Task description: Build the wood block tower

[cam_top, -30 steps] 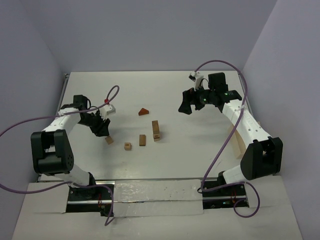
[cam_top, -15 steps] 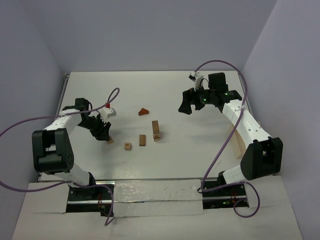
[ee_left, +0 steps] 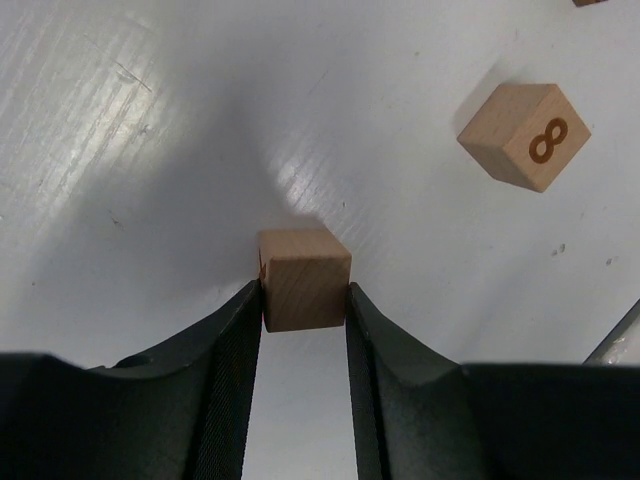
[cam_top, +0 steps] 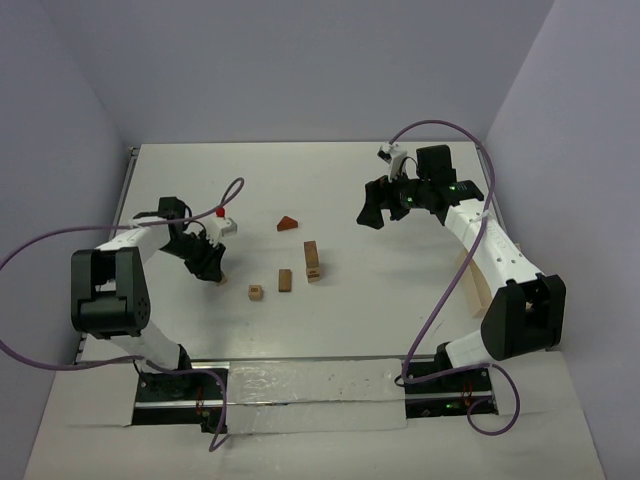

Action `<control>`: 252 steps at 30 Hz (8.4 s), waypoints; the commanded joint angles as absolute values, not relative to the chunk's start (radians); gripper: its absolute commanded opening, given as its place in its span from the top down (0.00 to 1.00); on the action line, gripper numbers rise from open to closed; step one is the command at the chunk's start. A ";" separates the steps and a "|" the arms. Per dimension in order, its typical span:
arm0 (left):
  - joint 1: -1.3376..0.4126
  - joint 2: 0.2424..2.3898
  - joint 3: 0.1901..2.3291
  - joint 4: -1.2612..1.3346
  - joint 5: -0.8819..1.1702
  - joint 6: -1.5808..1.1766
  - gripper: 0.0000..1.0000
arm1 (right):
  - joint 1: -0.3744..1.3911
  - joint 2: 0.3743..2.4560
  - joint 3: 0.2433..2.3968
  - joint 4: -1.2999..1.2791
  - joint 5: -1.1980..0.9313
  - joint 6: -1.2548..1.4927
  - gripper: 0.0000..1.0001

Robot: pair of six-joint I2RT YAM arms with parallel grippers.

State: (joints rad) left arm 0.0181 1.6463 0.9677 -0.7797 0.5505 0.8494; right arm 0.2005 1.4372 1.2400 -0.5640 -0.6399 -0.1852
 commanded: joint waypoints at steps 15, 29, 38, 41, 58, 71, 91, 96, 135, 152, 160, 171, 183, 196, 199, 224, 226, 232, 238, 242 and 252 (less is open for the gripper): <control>-0.188 1.784 1.133 -0.743 0.702 0.894 0.59 | 0.209 1.419 1.255 -0.561 -0.645 -0.207 0.00; -0.256 1.780 1.141 -0.824 0.729 1.041 0.58 | 0.207 1.425 1.260 -0.565 -0.651 -0.209 0.00; -0.275 1.733 1.078 -0.843 0.692 1.077 0.58 | 0.207 1.429 1.269 -0.569 -0.658 -0.207 0.00; -0.276 1.722 1.064 -0.850 0.685 1.085 0.58 | 0.209 1.428 1.269 -0.569 -0.657 -0.207 0.00; -0.291 1.683 1.035 -0.854 0.698 1.063 0.45 | 0.210 1.428 1.269 -0.569 -0.658 -0.207 0.00; -0.291 1.639 1.028 -0.853 0.701 1.030 0.48 | 0.210 1.425 1.265 -0.566 -0.658 -0.206 0.00; -0.301 1.340 0.838 -0.613 0.596 0.665 0.38 | 0.209 1.404 1.254 -0.561 -0.664 -0.204 0.00; -0.396 1.194 0.720 -0.507 0.470 0.584 0.51 | 0.210 1.400 1.251 -0.558 -0.661 -0.202 0.00; -0.754 1.148 0.618 -0.444 0.119 0.454 0.53 | 0.210 1.410 1.259 -0.565 -0.663 -0.199 0.00; -0.756 1.223 0.592 -0.399 0.059 0.447 0.52 | 0.209 1.410 1.261 -0.570 -0.663 -0.201 0.00; -0.756 1.244 0.579 -0.380 0.034 0.456 0.52 | 0.210 1.410 1.261 -0.569 -0.661 -0.202 0.00; -0.753 1.218 0.577 -0.413 0.040 0.483 0.52 | 0.210 1.410 1.261 -0.569 -0.661 -0.201 0.00; -0.723 1.149 0.617 -0.463 0.118 0.489 0.37 | 0.209 1.405 1.256 -0.569 -0.663 -0.202 0.00; -0.592 1.042 0.855 -0.591 0.238 0.309 0.01 | 0.213 1.410 1.258 -0.567 -0.670 -0.199 0.00; -0.562 1.059 0.843 -0.584 0.222 0.318 0.01 | 0.215 1.407 1.256 -0.564 -0.669 -0.201 0.00; -0.328 1.374 0.830 -0.594 0.526 0.720 0.08 | 0.216 1.419 1.252 -0.569 -0.664 -0.208 0.00; -0.328 1.377 0.818 -0.566 0.522 0.718 0.08 | 0.216 1.420 1.253 -0.572 -0.664 -0.207 0.00; -0.328 1.401 0.820 -0.552 0.532 0.718 0.07 | 0.218 1.424 1.258 -0.575 -0.663 -0.209 0.00; -0.339 1.413 0.797 -0.519 0.523 0.708 0.06 | 0.219 1.429 1.263 -0.577 -0.665 -0.210 0.00; -0.358 1.418 0.777 -0.493 0.507 0.704 0.06 | 0.221 1.432 1.268 -0.581 -0.666 -0.210 0.00; -0.441 1.424 0.704 -0.407 0.430 0.691 0.08 | 0.224 1.434 1.270 -0.586 -0.665 -0.213 0.00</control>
